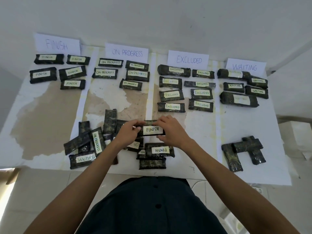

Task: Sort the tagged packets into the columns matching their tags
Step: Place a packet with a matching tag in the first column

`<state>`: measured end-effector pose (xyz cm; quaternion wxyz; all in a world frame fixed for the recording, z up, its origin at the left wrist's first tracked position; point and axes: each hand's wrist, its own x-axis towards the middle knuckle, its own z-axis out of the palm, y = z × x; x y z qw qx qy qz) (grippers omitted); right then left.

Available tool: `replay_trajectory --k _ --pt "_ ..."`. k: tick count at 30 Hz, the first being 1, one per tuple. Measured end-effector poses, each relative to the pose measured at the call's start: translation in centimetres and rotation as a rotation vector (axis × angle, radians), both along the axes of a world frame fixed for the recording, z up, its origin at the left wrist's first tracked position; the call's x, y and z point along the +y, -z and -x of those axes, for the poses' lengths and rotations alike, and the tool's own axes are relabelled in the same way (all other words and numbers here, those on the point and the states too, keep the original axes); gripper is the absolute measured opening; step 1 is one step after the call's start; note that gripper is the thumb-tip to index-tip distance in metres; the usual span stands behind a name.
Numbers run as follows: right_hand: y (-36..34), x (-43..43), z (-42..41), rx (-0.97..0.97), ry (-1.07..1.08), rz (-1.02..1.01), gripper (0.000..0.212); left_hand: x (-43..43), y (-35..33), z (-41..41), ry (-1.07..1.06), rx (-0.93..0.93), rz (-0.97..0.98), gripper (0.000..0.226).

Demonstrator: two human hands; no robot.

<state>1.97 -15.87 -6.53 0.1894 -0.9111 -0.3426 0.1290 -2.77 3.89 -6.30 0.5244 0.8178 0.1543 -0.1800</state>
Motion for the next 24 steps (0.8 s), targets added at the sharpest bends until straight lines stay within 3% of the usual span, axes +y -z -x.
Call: replay_trajectory --k 4,11,24 --pt "-0.9 1.9 -0.9 -0.055 -0.036 -0.043 0.047 1.8 -0.8 0.0 -0.040 -0.053 -0.101 0.029" --pt "-1.4 5.0 -2.1 -0.005 -0.048 -0.113 0.044 4.4 -2.0 1.9 -0.013 -0.269 -0.636 0.049" --pt "-1.0 16.6 -3.8 0.076 -0.083 -0.108 0.043 15.5 -1.1 4.1 -0.152 -0.133 -0.672 0.051"
